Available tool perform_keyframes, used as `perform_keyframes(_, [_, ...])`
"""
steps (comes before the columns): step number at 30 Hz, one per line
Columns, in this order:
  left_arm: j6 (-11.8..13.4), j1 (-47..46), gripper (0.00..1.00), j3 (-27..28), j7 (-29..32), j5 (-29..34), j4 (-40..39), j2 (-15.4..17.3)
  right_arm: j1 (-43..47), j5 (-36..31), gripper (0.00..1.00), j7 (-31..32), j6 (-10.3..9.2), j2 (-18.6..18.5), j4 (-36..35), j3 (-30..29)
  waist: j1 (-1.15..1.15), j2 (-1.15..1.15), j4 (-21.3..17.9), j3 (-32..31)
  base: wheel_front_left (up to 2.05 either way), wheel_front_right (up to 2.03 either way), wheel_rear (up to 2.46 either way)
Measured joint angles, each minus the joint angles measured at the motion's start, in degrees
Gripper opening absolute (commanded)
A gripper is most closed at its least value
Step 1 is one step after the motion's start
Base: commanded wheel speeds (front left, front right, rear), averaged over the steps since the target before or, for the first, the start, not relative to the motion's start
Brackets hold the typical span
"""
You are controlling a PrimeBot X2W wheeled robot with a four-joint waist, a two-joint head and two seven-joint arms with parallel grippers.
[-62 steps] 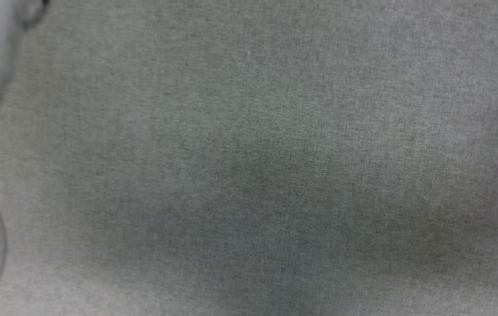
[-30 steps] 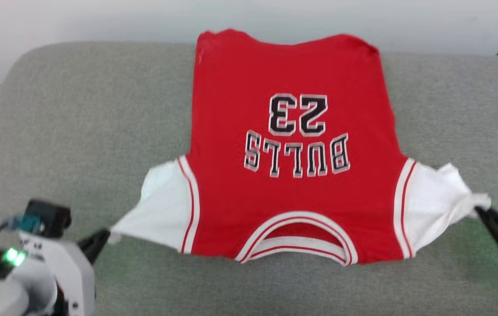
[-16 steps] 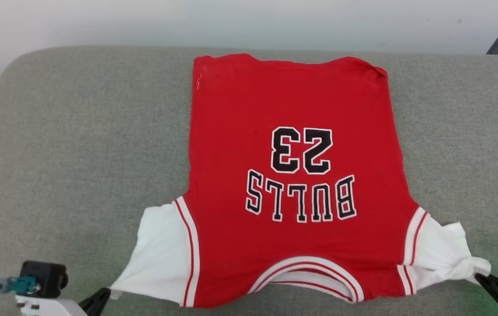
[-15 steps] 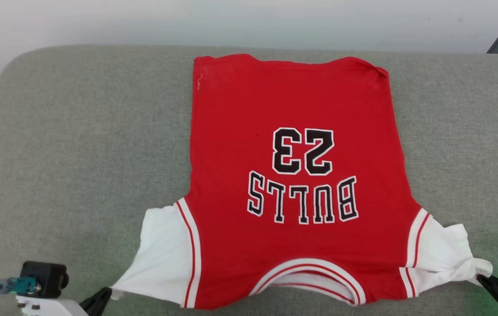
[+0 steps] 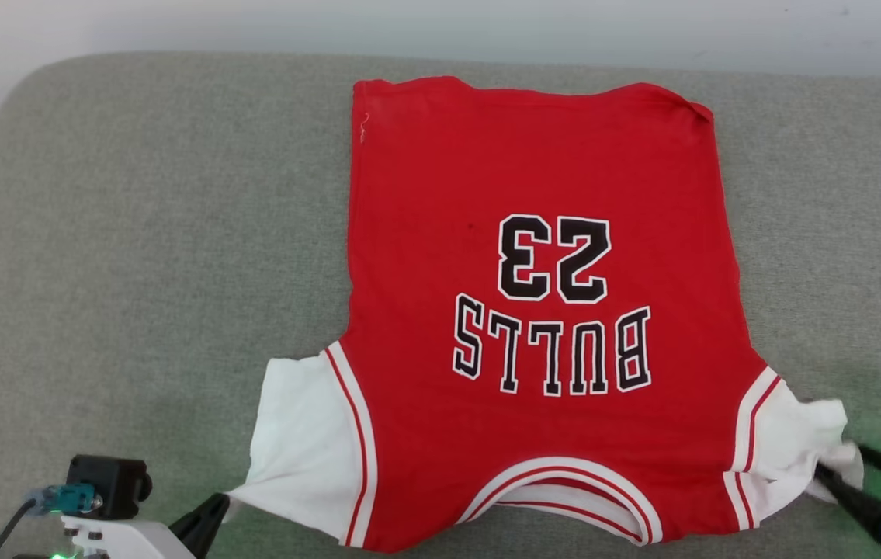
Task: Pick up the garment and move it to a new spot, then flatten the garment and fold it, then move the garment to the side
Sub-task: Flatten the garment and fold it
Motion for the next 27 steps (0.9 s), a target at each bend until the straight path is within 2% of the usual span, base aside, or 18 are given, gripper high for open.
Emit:
perform_keyframes(5, [0.09, -0.14, 0.0, 0.29, -0.58, 0.31, -0.23, -0.6, 0.59, 3.21, 1.0, 2.83, -0.01, -0.45, -8.57, -6.26, 0.0, 0.0, 0.56, 0.57, 0.0, 0.0, 0.0])
perform_keyframes(9, [0.07, -0.76, 0.0, 0.38, -0.94, 0.88, -0.46, -1.3, -1.34, -0.51, 1.0, 2.93, -0.02, -0.62, -13.5, -11.04, 0.0, 0.0, 0.94, 1.45, 0.0, 0.0, 0.0])
perform_keyframes(13, [-0.3, -2.03, 0.0, 0.52, -0.87, 1.96, -0.16, -2.52, -9.1, -6.92, 1.0, -0.45, -0.02, 1.78, -14.21, -12.76, 0.0, 0.0, 1.65, 2.75, 0.0, 0.0, 0.0])
perform_keyframes(16, [-0.8, -3.21, 0.0, 0.66, -0.6, 2.7, 0.32, -3.34, -15.95, -10.26, 1.0, -2.34, -0.02, 4.67, -9.56, -11.57, 0.0, 0.0, 2.28, 3.96, 0.0, 0.0, 0.0])
perform_keyframes(20, [-1.55, -4.85, 0.0, 0.62, 0.01, 3.9, 0.9, -4.95, -26.52, -11.84, 1.0, -4.16, -0.02, 8.25, 0.69, -9.13, 0.0, 0.0, 3.28, 5.83, 0.0, 0.0, 0.0])
perform_keyframes(27, [-3.83, -8.39, 0.0, 0.16, 1.64, 6.08, 2.98, -8.44, -43.35, -12.14, 1.0, -4.58, -0.02, 10.55, 19.91, -4.61, 0.0, 0.0, 6.11, 9.33, 0.0, 0.0, 0.0])
